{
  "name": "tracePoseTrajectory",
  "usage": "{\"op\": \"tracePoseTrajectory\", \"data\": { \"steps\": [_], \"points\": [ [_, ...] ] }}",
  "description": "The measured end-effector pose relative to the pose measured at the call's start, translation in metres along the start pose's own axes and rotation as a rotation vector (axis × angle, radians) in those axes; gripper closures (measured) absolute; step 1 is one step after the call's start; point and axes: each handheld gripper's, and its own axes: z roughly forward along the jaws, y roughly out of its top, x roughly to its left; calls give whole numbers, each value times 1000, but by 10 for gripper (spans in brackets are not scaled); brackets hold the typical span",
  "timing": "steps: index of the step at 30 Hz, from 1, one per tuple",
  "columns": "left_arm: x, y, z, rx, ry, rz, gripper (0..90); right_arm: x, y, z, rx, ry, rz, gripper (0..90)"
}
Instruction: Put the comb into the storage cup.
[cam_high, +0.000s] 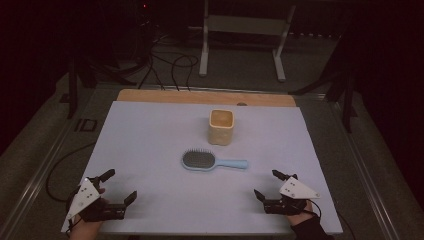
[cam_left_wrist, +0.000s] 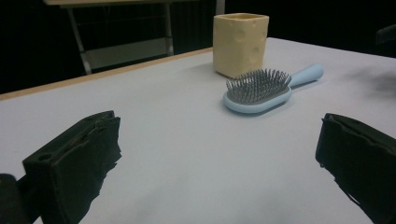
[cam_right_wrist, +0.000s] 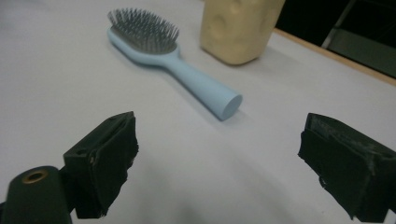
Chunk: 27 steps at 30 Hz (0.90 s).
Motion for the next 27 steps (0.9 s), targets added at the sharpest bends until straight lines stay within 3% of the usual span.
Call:
{"op": "tracePoseTrajectory", "data": {
  "steps": [7,14,17,18,27],
  "points": [
    [0,0,1,5,-6,9,0,3,2,0,20,46,13,101],
    [-2,1,3,10,-10,16,0,4,2,-1,51,49,24,101],
    [-2,1,3,13,-12,18,0,6,3,-4,51,29,12,101],
    [-2,1,3,12,-11,19,0,5,5,-5,50,46,35,95],
    [-3,1,3,6,-15,20,0,10,12,-6,75,71,27,95]
  ]
}}
